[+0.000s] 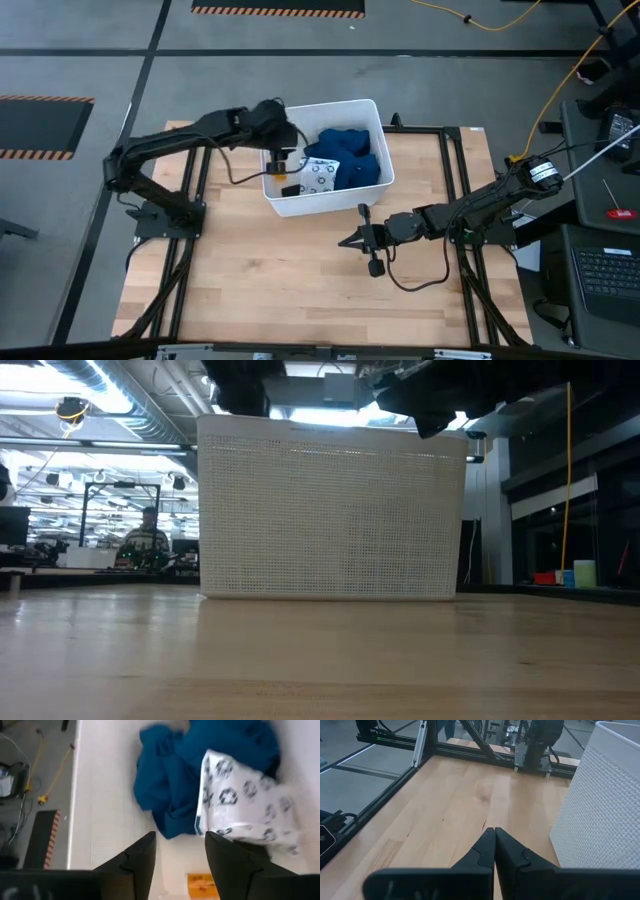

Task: Pick & place medical supplies in basket/bin
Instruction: Return to Home Position

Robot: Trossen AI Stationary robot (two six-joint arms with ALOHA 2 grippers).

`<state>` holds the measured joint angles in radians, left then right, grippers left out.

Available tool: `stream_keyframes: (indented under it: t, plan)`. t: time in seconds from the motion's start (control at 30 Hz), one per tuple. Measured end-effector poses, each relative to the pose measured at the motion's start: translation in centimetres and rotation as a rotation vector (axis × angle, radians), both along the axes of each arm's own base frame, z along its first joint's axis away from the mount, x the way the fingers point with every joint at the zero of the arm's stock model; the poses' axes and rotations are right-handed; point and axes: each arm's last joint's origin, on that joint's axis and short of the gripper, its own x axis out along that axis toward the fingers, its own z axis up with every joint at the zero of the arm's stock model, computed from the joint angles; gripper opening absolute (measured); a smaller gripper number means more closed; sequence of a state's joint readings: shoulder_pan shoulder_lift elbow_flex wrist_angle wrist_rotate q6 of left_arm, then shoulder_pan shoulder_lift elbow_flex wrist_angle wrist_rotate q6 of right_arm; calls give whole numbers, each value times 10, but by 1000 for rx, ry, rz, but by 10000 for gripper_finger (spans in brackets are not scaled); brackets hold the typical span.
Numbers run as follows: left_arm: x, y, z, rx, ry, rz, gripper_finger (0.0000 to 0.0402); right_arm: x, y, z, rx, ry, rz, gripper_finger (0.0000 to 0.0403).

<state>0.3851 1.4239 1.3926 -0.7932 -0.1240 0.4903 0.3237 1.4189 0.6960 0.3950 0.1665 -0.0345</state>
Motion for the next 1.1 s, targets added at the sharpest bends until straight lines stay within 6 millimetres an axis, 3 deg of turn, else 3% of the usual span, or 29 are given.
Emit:
stream_keyframes:
  t: [0.2, 0.33, 0.43, 0.77, 1.1]
  plan:
    - [-32, -17, 34, -65, -181, -48, 118, 0, 0, 0, 3, 5, -1, 8]
    - [-61, -31, 35, -98, -266, -68, 47, 0, 0, -1, 0, 13, -1, 8]
    - [-81, -42, 23, -127, -316, -84, 9, -1, 0, -2, -3, 26, -2, 8]
    - [-141, -66, -12, -107, -644, -71, 2, -1, 0, -2, -2, 27, -2, 8]
    - [-175, -83, -80, -102, -851, -110, 1, -1, 0, -2, -4, 25, -2, 8]
